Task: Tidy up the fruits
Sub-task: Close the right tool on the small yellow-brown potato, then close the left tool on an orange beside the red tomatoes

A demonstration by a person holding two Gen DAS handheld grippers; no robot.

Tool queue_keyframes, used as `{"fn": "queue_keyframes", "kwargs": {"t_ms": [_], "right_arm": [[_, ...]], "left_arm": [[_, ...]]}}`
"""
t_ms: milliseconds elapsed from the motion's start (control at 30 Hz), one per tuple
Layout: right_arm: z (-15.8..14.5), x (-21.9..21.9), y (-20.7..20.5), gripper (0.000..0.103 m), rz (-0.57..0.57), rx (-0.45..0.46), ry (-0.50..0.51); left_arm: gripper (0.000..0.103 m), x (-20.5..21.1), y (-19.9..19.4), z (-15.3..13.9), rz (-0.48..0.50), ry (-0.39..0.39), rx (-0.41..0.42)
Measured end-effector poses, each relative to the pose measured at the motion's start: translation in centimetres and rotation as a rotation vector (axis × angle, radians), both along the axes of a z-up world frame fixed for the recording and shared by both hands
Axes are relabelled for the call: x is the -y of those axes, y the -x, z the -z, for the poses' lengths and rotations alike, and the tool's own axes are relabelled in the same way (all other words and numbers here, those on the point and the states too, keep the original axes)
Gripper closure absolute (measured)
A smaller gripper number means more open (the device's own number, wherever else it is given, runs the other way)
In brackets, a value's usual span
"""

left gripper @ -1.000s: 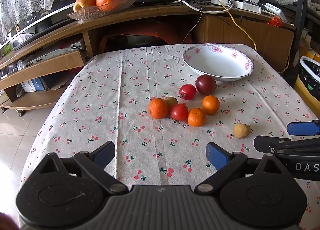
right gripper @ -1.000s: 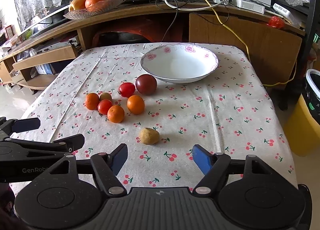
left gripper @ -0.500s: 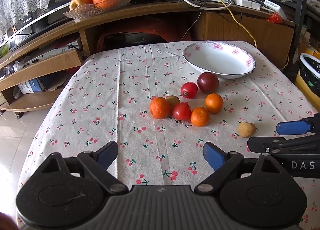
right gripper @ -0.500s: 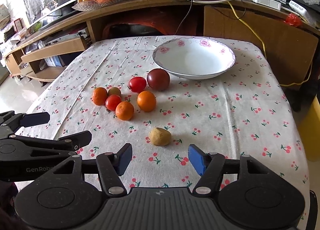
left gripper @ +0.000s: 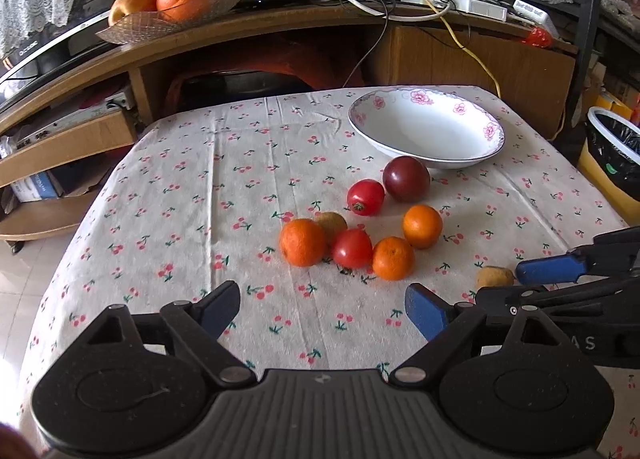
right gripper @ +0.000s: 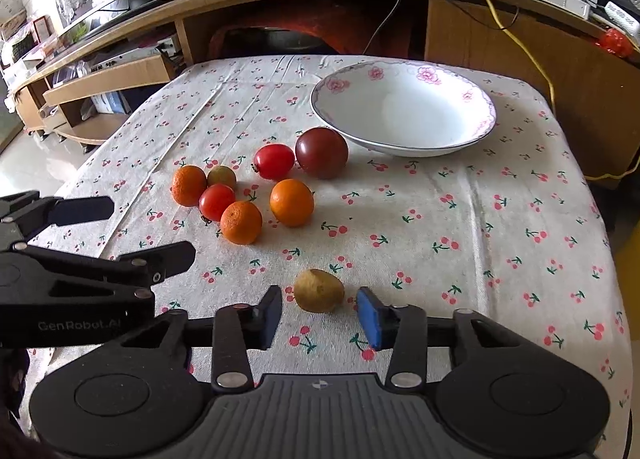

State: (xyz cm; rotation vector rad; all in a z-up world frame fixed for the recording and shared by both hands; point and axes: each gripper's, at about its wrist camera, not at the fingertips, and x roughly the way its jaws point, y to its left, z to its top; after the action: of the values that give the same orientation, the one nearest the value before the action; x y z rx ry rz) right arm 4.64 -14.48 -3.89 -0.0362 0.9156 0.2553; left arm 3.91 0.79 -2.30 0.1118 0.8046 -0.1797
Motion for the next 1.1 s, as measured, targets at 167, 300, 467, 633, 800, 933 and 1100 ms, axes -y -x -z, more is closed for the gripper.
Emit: {"fn": "queue_keyframes", "kwargs": {"t_ms": [167,300,467,633,800,933,1100], "right_arm": [[0.2,-0.4,-0.6,0.078,-0.032,-0.011,0.017],[0.0,-0.2,-0.8,0.079,-0.038,-0.018,0.01],[0.0,-0.2,-1.0,0.079,-0.042,-0.029,-0.008],[-0.1,-0.3,-1.1,0.079,-0.049,-0.04,-0.018],[0.0,-0.1,-1.4,0.078,-0.046,-0.051,-0.033],[0.3,-0.1,-1.6,0.078,-0.046,-0.063,-0.039],[0.3,-0.1,-1.7,0.078,-0.047,-0.064,-0.042]], "left_arm": [[0.007,-0.1,-0.9,-0.1,0.019,-0.001,0.004],[0.012,-0.8,-1.6,0.3,0.026,-0.012,-0.007],[0.026,-1.6,-2.8,0.8,0.036,0.018,-0.042],[0.039,-1.8,-4.0,0.9,0.062,0.011,-0.053],[0.047,-2.1,-5.8,1.6,0.135,-0.001,-0.083],[0.048,-1.5,-6.7,2.1,0.199,-0.009,-0.099],[0.055,-0.9,-7.1,2.1,0.214,0.002,-0.104]]}}
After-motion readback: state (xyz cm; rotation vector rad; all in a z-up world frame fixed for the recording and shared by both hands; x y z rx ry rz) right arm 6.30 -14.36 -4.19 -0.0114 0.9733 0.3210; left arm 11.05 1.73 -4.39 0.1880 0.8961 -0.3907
